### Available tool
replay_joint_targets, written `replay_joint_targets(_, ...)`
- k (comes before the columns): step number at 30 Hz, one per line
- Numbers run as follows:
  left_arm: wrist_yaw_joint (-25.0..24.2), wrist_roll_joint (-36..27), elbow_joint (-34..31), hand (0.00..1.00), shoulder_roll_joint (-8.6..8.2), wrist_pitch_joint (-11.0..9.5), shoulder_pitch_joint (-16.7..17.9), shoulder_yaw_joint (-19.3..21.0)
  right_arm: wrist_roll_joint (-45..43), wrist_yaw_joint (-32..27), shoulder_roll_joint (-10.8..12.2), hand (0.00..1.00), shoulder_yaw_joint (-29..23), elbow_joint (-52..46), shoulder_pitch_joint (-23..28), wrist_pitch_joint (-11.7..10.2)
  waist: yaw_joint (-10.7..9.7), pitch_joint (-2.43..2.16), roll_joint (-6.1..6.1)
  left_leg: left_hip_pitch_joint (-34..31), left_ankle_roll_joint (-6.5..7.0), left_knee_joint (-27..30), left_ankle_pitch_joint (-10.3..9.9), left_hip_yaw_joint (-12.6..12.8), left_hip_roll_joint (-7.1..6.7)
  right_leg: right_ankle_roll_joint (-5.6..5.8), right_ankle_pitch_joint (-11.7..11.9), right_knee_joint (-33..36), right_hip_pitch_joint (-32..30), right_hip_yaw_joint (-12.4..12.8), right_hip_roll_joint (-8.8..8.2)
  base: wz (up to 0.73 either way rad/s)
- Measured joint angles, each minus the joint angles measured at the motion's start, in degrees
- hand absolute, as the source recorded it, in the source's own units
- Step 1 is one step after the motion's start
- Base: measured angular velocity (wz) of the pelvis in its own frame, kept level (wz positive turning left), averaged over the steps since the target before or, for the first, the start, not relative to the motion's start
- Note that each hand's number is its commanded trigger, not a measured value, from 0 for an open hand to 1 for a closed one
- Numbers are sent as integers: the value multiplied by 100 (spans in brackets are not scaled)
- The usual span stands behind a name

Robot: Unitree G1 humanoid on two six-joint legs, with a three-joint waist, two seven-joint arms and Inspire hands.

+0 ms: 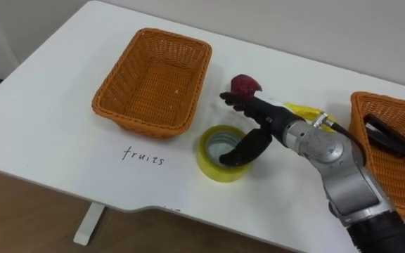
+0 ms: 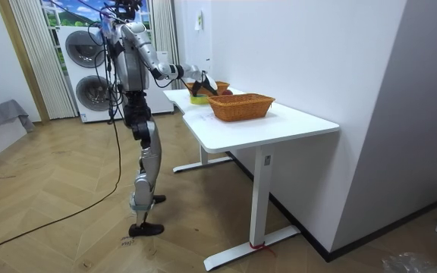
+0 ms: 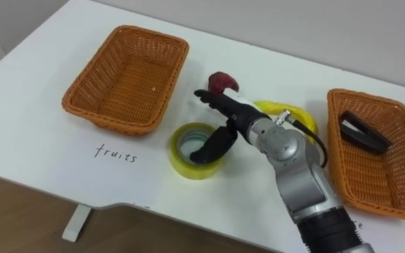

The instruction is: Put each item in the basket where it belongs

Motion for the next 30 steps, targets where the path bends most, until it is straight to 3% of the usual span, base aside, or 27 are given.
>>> replay_joint_targets(9,-125,2,0,0,14,10,-9,57,-2,256,16,0,177,-23,0,132,137,6,-72,-7,0,-21,0,40,3,0,0,1,-30,13,-3,-2)
replay_joint_targets(10,-133,2,0,0,19,10,-19,62,-2,293,18,56,217,-23,0,132,137,6,-81,-7,0,-19,0,40,3,0,0,1,-29,13,-4,0)
replay_joint_targets(11,-136,2,0,0,20,10,-25,62,-2,303,18,100,231,-23,0,132,137,7,-83,-7,0,-18,0,40,3,0,0,1,-29,13,-4,0)
replay_joint_targets(20,-228,4,-2,0,43,16,-44,61,-229,234,10,100,224,-22,-110,132,122,30,-56,-17,0,-18,0,44,5,0,0,-2,-30,1,-4,0)
replay_joint_targets(30,-252,2,-5,0,75,57,-54,59,-415,339,20,100,247,-14,-122,249,124,-1,-101,-5,1,-44,0,41,6,0,0,-2,-45,-17,-5,0)
